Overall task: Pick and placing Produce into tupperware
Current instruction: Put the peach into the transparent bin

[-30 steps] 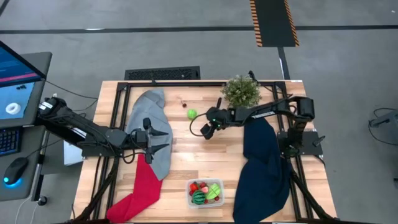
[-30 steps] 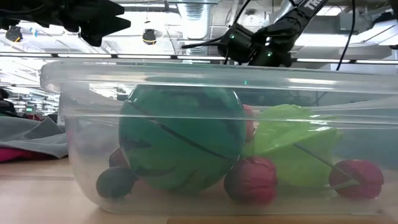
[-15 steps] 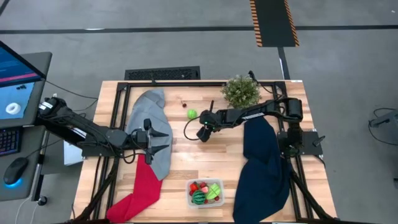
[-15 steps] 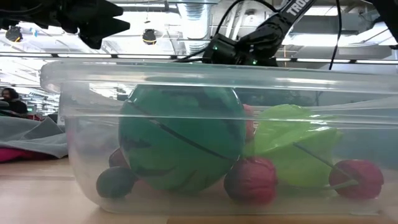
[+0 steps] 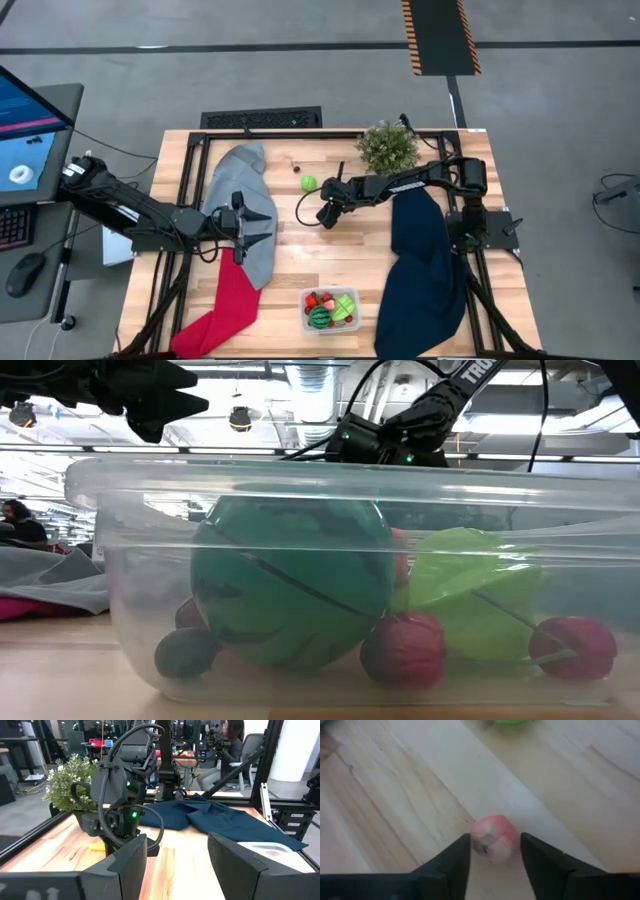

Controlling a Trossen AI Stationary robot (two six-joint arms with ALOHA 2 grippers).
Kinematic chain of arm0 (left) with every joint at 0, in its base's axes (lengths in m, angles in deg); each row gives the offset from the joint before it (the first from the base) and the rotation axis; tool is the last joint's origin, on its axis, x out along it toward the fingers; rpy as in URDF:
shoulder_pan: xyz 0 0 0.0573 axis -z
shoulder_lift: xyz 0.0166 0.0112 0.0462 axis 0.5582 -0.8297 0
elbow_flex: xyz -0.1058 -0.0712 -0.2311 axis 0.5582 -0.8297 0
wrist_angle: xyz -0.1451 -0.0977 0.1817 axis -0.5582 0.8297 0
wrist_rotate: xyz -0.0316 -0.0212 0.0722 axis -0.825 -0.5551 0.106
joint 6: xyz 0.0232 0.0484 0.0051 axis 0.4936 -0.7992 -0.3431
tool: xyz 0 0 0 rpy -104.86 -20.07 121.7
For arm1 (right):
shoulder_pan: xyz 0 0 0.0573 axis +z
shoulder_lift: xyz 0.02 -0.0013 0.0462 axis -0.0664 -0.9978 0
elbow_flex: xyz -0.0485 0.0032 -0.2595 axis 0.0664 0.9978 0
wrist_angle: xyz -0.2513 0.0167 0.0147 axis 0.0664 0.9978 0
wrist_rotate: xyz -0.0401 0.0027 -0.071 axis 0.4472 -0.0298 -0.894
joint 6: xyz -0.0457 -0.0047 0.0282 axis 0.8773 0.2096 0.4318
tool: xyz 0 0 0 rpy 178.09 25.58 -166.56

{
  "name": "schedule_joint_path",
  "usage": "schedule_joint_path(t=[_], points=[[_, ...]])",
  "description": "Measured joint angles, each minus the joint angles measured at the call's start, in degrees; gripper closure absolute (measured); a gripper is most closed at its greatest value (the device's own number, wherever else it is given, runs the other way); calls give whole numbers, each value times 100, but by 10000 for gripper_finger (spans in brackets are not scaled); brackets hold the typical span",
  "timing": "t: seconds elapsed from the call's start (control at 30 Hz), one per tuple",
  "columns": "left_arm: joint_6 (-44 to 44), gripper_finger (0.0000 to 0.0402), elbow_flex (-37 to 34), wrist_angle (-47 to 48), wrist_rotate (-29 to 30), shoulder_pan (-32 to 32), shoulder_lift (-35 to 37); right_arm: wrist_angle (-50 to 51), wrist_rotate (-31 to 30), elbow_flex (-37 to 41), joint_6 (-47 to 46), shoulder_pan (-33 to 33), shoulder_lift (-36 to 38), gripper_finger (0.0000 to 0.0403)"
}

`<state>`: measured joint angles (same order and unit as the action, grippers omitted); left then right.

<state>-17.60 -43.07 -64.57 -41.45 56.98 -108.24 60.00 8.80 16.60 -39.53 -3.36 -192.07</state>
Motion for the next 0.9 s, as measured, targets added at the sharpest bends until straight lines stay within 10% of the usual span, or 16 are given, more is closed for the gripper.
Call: schedule_joint_path(t=[0.27,0.9], points=[[1,200,0,2,0,0,0,-26,-18,0,41,107,2,313],[52,200,0,75,-7,0,-2,213,-178,-838,35,1338,42,306]])
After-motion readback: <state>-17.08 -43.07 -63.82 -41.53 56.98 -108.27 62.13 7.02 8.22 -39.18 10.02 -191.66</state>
